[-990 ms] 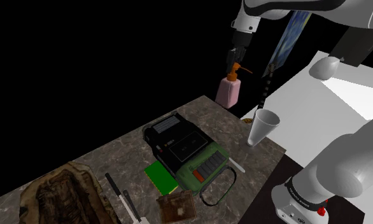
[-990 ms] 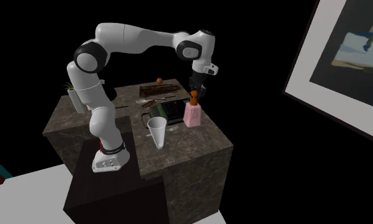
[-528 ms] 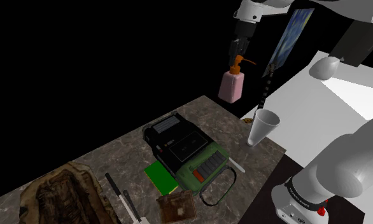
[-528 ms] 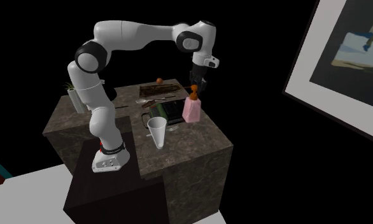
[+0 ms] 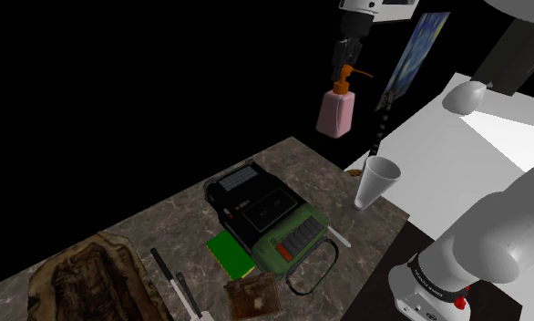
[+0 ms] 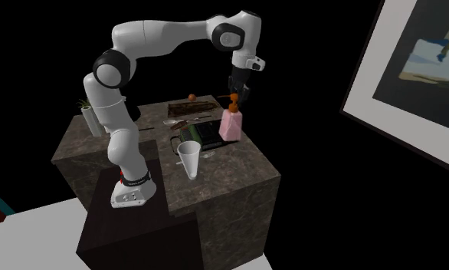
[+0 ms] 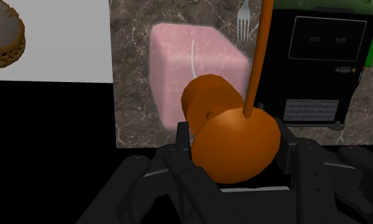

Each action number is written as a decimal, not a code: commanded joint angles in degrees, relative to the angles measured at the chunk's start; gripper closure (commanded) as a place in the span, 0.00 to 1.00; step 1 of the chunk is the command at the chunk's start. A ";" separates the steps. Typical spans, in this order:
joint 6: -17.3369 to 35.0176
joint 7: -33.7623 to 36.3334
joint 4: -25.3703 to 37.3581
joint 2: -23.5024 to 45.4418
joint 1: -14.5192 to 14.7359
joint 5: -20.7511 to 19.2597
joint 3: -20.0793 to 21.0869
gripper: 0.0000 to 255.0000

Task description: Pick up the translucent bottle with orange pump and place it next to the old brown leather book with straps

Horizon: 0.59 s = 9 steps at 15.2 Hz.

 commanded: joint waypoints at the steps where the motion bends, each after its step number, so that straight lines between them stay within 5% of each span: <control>1: -1.74 0.15 2.22 0.50 -0.01 0.07 -0.02 1.00; 9: -8.80 0.63 12.09 3.32 -0.18 0.51 -0.23 1.00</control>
